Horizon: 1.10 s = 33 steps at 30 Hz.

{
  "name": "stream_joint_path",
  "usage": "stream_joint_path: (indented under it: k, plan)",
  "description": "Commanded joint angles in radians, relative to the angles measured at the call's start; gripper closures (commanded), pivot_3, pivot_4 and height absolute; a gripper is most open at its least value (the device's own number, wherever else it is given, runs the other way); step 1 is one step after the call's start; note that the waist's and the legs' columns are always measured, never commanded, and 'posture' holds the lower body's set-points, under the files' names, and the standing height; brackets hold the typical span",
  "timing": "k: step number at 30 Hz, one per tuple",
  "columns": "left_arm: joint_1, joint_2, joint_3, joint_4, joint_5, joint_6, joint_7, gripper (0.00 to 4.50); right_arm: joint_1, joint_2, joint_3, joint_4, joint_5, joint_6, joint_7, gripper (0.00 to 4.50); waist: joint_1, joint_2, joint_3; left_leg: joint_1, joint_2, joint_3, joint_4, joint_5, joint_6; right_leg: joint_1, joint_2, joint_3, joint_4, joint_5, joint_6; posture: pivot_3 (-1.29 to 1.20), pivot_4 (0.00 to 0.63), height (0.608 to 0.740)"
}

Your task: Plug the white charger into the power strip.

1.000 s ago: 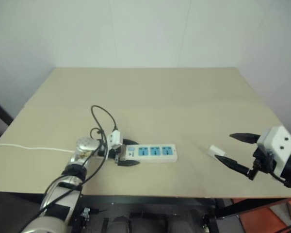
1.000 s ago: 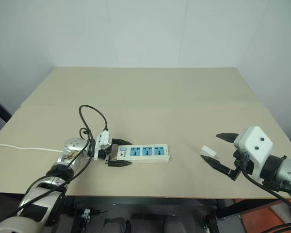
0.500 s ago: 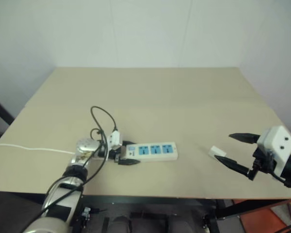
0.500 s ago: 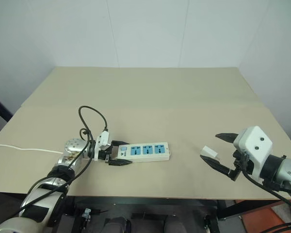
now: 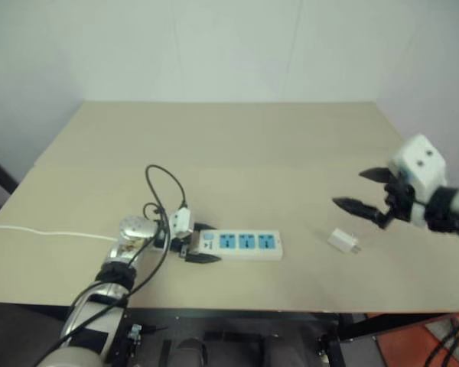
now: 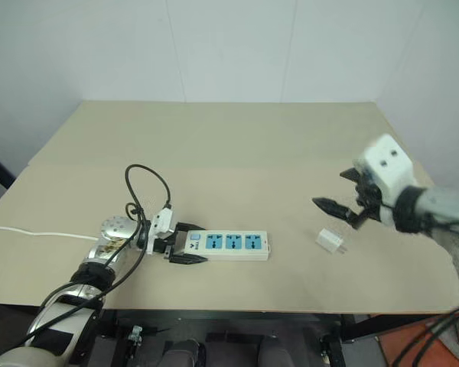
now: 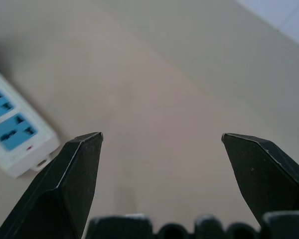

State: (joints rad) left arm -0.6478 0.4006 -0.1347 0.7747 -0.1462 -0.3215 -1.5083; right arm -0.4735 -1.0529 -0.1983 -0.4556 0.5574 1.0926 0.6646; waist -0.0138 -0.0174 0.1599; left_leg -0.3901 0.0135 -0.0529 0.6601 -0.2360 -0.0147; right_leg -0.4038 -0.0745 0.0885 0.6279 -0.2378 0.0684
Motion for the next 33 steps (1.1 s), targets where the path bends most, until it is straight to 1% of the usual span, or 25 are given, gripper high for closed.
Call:
stream_joint_path:
  k: [1, 3, 7, 11, 14, 17, 25, 33]
  plan:
    - [0.014, -0.018, -0.030, -0.001, 0.012, 0.009, -0.008, 1.19, -0.146, -0.006, 0.107, 0.047, 0.001, 0.201, -0.050, 0.00, 0.003, 0.000, 0.000, -0.001, 0.000, 0.000, 0.000, 0.000, 0.000, 0.000, 0.000, 0.000, -0.001, 0.000, 0.000, 0.00, 0.150, 0.740]
    - [0.012, -0.017, -0.038, 0.007, 0.021, 0.012, -0.009, 1.19, -0.247, 0.004, 0.181, 0.093, 0.003, 0.310, -0.057, 0.00, 0.003, 0.000, 0.000, -0.002, -0.001, 0.000, 0.000, 0.000, 0.000, -0.001, -0.001, -0.001, -0.001, 0.000, 0.000, 0.00, 0.150, 0.740]
    - [0.000, -0.014, -0.053, 0.028, 0.033, 0.026, -0.021, 1.19, -0.381, -0.035, 0.372, 0.154, -0.015, 0.387, -0.006, 0.00, 0.002, 0.000, 0.000, -0.002, -0.001, 0.000, 0.000, 0.000, 0.000, -0.002, -0.002, -0.001, 0.000, 0.000, 0.000, 0.00, 0.150, 0.740]
    - [-0.020, -0.014, -0.070, 0.052, 0.057, 0.037, -0.018, 1.19, -0.454, -0.091, 0.567, 0.215, -0.043, 0.360, 0.096, 0.00, 0.003, 0.001, 0.000, -0.002, -0.001, 0.000, 0.000, 0.000, 0.000, -0.002, -0.002, -0.002, 0.000, 0.000, 0.000, 0.00, 0.150, 0.740]
    - [-0.027, -0.015, -0.078, 0.057, 0.065, 0.036, -0.014, 1.19, -0.450, -0.113, 0.641, 0.238, -0.086, 0.284, 0.156, 0.00, 0.003, 0.001, 0.000, -0.002, -0.001, 0.000, 0.001, 0.000, 0.000, -0.002, -0.002, -0.002, 0.000, -0.001, 0.001, 0.00, 0.150, 0.740]
    - [-0.029, -0.019, -0.079, 0.055, 0.064, 0.044, -0.016, 1.19, -0.452, -0.111, 0.686, 0.268, -0.116, 0.256, 0.201, 0.00, 0.003, 0.001, 0.000, -0.002, -0.001, 0.000, 0.001, 0.000, 0.000, -0.002, -0.002, -0.002, 0.000, -0.003, 0.005, 0.00, 0.150, 0.740]
    - [-0.029, -0.021, -0.086, 0.045, 0.067, 0.052, -0.019, 1.19, -0.411, -0.080, 0.764, 0.303, -0.194, 0.209, 0.263, 0.00, 0.004, 0.001, 0.000, -0.002, -0.001, -0.001, 0.001, 0.000, 0.000, -0.002, -0.002, -0.002, 0.000, -0.002, 0.004, 0.00, 0.150, 0.740]
    - [-0.011, -0.020, -0.090, 0.013, 0.062, 0.067, -0.018, 1.19, -0.389, -0.025, 0.792, 0.383, -0.272, 0.156, 0.277, 0.00, 0.004, 0.001, 0.000, -0.003, -0.001, -0.001, 0.001, 0.000, 0.000, -0.002, -0.002, -0.002, 0.000, -0.002, 0.004, 0.00, 0.150, 0.740]
